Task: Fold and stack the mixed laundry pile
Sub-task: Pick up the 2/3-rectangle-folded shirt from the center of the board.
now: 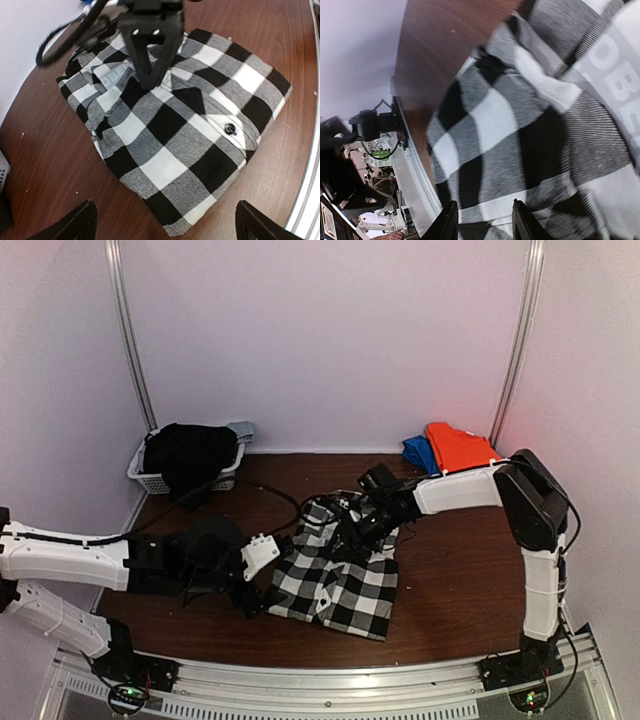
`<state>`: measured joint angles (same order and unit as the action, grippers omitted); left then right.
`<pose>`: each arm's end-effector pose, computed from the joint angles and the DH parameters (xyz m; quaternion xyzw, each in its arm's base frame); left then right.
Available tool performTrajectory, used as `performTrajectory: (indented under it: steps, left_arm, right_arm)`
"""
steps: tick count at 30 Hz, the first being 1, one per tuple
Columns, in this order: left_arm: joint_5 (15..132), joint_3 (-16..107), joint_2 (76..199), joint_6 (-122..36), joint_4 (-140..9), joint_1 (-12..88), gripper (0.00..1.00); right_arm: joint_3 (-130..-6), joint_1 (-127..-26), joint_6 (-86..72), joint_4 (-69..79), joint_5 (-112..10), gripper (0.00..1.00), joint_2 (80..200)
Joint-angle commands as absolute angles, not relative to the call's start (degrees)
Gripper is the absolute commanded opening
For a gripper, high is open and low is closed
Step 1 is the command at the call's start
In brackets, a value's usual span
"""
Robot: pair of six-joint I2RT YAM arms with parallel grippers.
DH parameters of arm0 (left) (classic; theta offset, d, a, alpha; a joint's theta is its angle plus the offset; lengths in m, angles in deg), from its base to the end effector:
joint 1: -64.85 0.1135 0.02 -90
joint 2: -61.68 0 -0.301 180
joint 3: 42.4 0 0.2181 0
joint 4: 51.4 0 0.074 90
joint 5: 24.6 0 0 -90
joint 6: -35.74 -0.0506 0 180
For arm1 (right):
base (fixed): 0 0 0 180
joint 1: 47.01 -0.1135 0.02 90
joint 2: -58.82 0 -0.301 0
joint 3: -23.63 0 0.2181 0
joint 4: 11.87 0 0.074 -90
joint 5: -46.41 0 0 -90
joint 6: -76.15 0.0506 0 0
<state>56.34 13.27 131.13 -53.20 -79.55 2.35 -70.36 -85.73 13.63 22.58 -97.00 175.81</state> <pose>0.1079 -0.1900 0.2606 0.4374 0.7991 -0.1525 0.3831 0.2971 0.2903 0.2087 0.2093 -0.8411 -0.4981 0.0259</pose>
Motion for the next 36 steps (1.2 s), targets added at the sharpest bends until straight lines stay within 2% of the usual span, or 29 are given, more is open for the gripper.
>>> performTrajectory:
  steps: [1,8,15,20,24,26,28,32,34,36]
  left_arm:
    - [42.7,13.1,135.9,-60.6,-78.5,-5.9,0.98]
    - [32.9,16.1,149.6,-68.9,-71.7,-15.2,0.98]
    - [26.0,19.2,158.7,-74.9,-63.8,-18.4,0.98]
    - [22.1,20.5,163.2,-77.3,-59.9,-18.6,0.90]
    - [20.7,21.9,163.7,-79.8,-57.8,-18.6,0.78]
    - [22.9,22.4,162.1,-80.0,-58.8,-18.6,0.69]
    - [25.2,22.8,159.6,-79.3,-61.1,-18.6,0.55]
    - [29.6,24.9,154.6,-77.7,-67.6,-18.6,0.16]
    - [33.0,26.1,152.5,-76.6,-72.3,-18.6,0.06]
    - [37.1,27.9,151.6,-74.9,-77.2,-18.6,0.03]
  right_arm:
    - [-73.8,-85.8,8.7,28.8,-92.0,0.36,181.7]
    - [-73.5,-87.0,3.0,32.2,-90.8,0.36,186.0]
    - [-71.4,-87.6,1.3,31.5,-91.3,0.36,187.0]
    - [-71.1,-88.3,0.3,31.9,-91.8,0.36,187.6]
    - [-70.7,-89.2,-0.4,32.1,-92.3,0.36,188.0]
    - [-70.6,-89.8,-0.8,32.5,-92.4,0.35,188.1]
    - [-70.1,-90.3,-1.3,32.8,-92.2,0.35,187.8]
    - [-67.7,-91.2,-0.8,32.1,-93.1,0.35,185.8]
    - [-66.1,-91.4,0.1,31.2,-94.1,0.36,184.2]
    - [-64.6,-91.8,0.4,31.1,-94.6,0.36,182.4]
